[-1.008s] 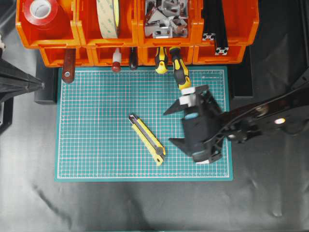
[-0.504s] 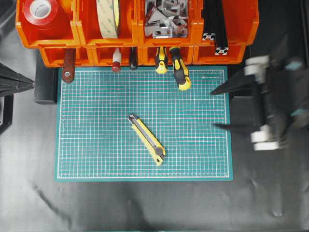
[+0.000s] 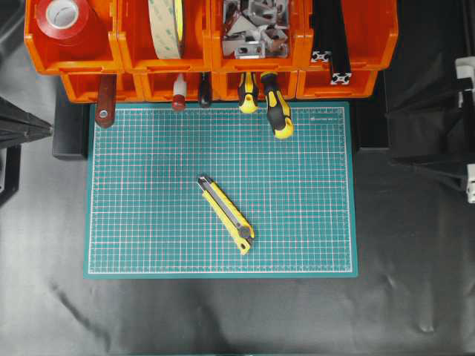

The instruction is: Pick cutter from container rack with right arm.

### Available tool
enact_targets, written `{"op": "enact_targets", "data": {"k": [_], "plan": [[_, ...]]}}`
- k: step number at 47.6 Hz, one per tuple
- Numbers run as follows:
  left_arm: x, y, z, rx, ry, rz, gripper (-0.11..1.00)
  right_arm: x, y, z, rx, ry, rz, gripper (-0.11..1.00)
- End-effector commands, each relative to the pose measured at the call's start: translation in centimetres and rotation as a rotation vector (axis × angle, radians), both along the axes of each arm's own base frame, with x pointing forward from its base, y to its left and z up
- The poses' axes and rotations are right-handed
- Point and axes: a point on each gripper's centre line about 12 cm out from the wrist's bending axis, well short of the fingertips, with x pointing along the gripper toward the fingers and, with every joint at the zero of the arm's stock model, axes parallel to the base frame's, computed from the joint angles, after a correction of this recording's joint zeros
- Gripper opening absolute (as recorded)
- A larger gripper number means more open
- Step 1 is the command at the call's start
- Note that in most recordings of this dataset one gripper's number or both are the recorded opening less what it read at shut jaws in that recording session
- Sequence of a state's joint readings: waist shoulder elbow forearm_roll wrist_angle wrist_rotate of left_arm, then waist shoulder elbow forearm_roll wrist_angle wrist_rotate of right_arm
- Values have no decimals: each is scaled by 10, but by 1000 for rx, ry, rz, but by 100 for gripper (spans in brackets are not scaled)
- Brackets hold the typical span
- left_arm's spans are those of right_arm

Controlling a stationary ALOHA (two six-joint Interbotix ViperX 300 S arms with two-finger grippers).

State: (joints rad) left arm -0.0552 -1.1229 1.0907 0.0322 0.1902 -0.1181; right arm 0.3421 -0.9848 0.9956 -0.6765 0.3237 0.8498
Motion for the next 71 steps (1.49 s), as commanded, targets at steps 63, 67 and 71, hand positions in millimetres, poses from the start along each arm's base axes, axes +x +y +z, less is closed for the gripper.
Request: {"op": "enact_targets", "data": {"k": [63,67,71], "plan": [[-7,1,12,-3,-34,3,0,-17,-12,-5,15,-39,-37,76],[-7,1,12,-2,-32,3,0,-18,-12,-5,13,-40,-37,75],[-8,1,11,-2,-34,3,0,-17,-12,-6,13,-39,-34,75]]}}
